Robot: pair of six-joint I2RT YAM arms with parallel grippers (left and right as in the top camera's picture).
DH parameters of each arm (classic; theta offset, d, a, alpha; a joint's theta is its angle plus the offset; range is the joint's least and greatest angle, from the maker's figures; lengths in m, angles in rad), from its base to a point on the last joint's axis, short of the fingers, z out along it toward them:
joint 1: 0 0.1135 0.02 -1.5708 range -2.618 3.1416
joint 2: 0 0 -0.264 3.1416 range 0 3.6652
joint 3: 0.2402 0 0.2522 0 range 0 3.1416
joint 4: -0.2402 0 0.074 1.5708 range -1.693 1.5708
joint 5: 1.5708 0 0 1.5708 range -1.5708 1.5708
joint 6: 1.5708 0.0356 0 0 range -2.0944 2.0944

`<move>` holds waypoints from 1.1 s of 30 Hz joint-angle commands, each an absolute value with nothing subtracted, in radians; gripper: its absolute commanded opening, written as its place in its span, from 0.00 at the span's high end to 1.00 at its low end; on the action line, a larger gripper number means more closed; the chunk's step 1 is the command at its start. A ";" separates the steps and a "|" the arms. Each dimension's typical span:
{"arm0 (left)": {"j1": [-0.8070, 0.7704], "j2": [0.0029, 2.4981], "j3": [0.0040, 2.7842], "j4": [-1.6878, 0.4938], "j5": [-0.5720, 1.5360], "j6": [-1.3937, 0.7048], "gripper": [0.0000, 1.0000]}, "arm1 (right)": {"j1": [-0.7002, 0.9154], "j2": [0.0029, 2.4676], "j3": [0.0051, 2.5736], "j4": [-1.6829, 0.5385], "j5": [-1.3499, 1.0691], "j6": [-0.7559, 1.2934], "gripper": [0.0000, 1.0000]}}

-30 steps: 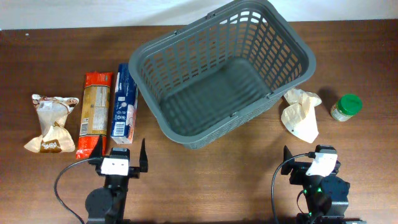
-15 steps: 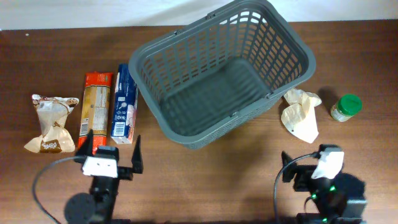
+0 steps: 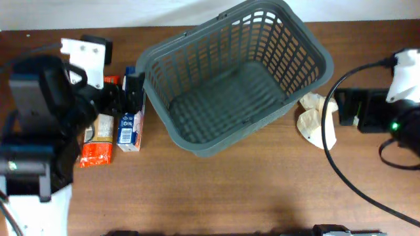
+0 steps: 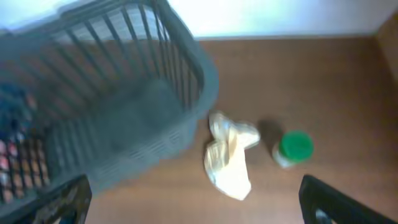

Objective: Pack container

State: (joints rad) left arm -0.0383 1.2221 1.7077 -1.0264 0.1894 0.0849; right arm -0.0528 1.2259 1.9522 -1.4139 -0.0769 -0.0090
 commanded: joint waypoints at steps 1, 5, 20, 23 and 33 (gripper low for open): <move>-0.038 1.298 1.893 -1.123 0.237 0.065 0.01 | -0.059 1.267 2.069 -1.433 -0.128 -0.026 0.01; -0.038 1.283 1.929 -1.123 0.304 0.060 0.01 | -0.059 1.271 2.084 -1.398 -0.127 -0.005 0.19; -0.354 1.314 1.942 -1.289 0.258 0.108 0.98 | -0.059 1.544 2.100 -1.322 -0.187 0.152 0.96; -0.487 1.322 1.942 -1.353 0.255 0.136 0.98 | -0.059 1.597 2.100 -1.301 -0.248 0.164 0.96; -0.727 1.384 1.942 -1.507 0.255 0.204 0.98 | -0.053 1.724 2.100 -1.292 -0.291 0.174 0.96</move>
